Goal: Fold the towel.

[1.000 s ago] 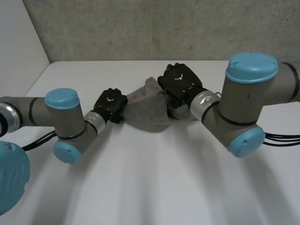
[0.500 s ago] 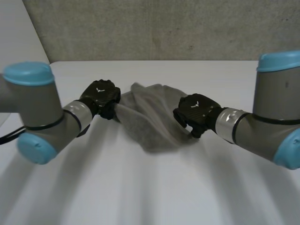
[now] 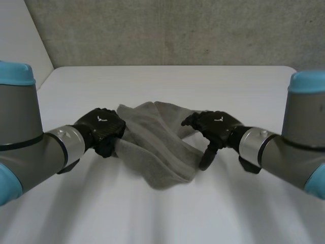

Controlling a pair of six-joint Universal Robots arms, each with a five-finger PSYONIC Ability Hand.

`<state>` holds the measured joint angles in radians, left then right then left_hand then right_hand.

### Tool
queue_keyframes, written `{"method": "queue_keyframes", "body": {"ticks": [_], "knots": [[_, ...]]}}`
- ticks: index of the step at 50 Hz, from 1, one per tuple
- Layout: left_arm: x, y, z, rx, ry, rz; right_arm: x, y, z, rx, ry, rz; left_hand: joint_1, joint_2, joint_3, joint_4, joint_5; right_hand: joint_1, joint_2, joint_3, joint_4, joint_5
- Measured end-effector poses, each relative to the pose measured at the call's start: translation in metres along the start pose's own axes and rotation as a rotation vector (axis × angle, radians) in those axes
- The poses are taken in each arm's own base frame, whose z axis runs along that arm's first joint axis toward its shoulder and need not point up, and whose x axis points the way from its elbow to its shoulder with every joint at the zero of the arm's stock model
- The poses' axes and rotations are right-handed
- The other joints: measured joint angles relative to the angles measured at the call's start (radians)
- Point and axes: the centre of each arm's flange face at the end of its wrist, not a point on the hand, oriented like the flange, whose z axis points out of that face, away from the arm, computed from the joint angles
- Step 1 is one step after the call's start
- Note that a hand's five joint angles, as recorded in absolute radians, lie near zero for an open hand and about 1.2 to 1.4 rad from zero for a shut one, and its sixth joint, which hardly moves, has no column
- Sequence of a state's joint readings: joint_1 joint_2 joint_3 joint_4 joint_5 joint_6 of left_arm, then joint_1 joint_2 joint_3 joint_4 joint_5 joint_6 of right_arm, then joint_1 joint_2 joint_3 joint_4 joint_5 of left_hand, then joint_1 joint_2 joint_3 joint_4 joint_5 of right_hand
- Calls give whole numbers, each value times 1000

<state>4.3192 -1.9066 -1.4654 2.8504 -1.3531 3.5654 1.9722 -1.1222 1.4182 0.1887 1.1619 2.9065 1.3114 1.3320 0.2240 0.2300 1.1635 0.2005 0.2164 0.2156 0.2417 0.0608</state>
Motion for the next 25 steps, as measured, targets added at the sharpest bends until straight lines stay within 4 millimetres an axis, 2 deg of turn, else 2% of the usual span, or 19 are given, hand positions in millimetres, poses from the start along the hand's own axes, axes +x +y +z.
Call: {"method": "queue_keyframes", "body": {"ticks": [8, 18, 21, 25], "knots": [[6, 4, -5, -11, 9, -3, -19, 29, 8, 34, -33, 228, 0, 1, 0, 0, 5, 36, 8, 0, 0, 7], [2, -5, -15, 23, -13, -47, -50, 52, 15, 44, -85, 248, 0, 2, 0, 0, 5, 95, 63, 0, 0, 70], [0, -10, -20, 44, -23, -72, -58, 59, 20, 43, -82, 244, 0, 2, 0, 0, 5, 182, 161, 0, 0, 163], [-1, -17, -27, 74, -32, -104, -64, 67, 28, 48, -60, 241, 0, 2, 0, 0, 5, 503, 479, 0, 0, 466]]}}
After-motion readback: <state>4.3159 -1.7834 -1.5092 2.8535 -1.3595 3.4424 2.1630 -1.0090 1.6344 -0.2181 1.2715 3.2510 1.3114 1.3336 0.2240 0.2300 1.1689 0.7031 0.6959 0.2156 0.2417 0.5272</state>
